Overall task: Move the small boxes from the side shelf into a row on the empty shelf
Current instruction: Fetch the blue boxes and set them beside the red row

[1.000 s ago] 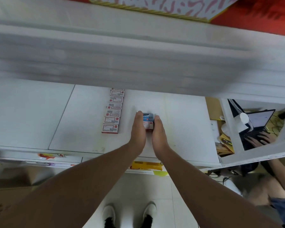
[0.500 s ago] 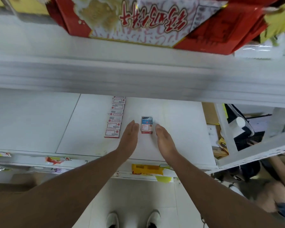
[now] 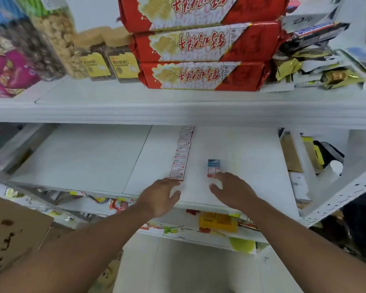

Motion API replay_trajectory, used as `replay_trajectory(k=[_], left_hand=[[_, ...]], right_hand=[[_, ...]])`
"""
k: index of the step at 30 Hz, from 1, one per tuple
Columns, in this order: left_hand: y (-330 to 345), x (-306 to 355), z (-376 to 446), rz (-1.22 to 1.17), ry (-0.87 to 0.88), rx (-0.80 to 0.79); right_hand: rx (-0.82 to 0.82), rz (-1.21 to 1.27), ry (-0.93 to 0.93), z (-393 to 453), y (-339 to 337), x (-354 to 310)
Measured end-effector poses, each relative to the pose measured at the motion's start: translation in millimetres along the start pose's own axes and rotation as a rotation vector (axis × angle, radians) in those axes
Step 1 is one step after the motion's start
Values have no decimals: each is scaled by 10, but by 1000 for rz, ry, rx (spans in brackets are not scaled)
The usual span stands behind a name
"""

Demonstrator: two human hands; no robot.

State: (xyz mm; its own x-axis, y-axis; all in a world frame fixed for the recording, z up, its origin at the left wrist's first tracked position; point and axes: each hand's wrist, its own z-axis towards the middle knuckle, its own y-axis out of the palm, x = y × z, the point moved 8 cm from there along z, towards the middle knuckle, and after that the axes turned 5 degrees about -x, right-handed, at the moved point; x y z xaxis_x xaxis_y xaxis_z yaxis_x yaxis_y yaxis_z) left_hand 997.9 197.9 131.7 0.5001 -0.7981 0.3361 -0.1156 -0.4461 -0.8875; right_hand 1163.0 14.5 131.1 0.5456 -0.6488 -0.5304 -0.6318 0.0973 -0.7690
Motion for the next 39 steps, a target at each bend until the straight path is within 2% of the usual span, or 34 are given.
replay_trajectory(k=[6, 13, 19, 22, 27, 36, 39], left_hand=[[-124, -9, -445, 117, -14, 53], [-103, -271, -1208, 189, -104, 39], [95, -779, -2003, 150, -150, 155], [183, -956, -2376, 128, -201, 220], [300, -953, -2921, 186, -224, 238], [317, -1181, -3758, 60, -487, 223], [392, -1131, -4068, 88, -588, 246]], right_hand=[[97, -136, -74, -414, 2, -468], [21, -329, -35, -906, 444, -1016], [45, -405, -50, -1376, 955, -1442], [-5, -424, -75, -1569, 1201, -1625], [-82, -456, -136, -1774, 1430, -1959], [-141, -507, -382, -1961, 1723, -2520], [-77, -477, -454, -2089, 1792, -2637]])
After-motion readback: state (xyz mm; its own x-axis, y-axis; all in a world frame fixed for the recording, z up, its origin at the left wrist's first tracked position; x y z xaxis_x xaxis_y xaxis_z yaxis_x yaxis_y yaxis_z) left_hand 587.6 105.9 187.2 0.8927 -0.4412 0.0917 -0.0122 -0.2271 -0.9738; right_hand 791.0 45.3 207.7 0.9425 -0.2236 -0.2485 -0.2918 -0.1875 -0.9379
